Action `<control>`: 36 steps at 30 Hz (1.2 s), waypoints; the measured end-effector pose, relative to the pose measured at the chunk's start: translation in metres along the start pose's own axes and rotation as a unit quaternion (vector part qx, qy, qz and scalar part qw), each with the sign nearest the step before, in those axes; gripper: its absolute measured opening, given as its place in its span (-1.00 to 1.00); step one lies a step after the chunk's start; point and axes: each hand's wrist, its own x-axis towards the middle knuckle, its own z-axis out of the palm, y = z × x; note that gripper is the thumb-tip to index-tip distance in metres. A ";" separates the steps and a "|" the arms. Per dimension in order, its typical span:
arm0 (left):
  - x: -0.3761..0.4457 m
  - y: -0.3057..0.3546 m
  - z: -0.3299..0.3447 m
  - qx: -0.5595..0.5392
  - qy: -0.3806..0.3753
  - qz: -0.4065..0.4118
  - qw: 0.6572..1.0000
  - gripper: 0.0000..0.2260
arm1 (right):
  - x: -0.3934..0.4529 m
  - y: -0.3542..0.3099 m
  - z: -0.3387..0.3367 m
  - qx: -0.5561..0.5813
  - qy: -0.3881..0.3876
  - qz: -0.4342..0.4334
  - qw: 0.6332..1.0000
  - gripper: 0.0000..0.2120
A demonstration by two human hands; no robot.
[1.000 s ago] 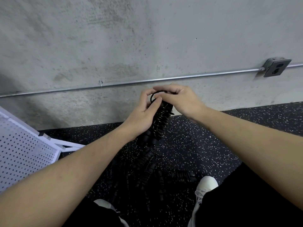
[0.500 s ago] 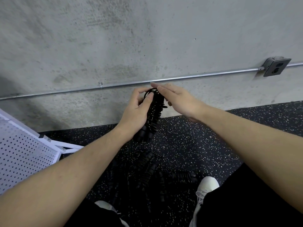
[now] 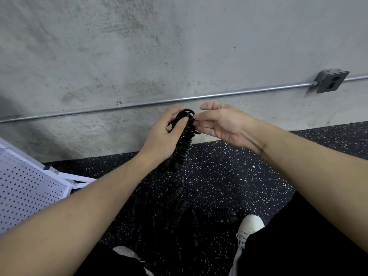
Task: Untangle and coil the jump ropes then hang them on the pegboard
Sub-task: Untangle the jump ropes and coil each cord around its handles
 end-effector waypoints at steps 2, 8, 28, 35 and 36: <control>0.001 0.001 0.000 0.010 -0.008 0.004 1.000 -0.75 | 0.000 -0.002 -0.002 0.015 -0.008 0.015 1.000 -0.71; 0.001 -0.002 -0.003 0.036 -0.033 0.015 0.999 -0.74 | -0.003 -0.004 -0.002 -0.019 -0.007 0.039 0.999 -0.70; 0.005 0.001 -0.002 0.116 -0.008 0.037 0.992 -0.84 | -0.006 0.005 0.017 -0.017 0.107 -0.033 0.994 -0.68; 0.013 -0.002 -0.011 0.150 -0.068 0.053 0.985 -0.86 | -0.006 0.000 0.017 -0.022 0.103 -0.012 0.994 -0.63; 0.013 -0.003 -0.012 0.145 -0.083 0.045 0.985 -0.87 | -0.005 0.000 0.017 -0.024 0.104 -0.010 0.994 -0.62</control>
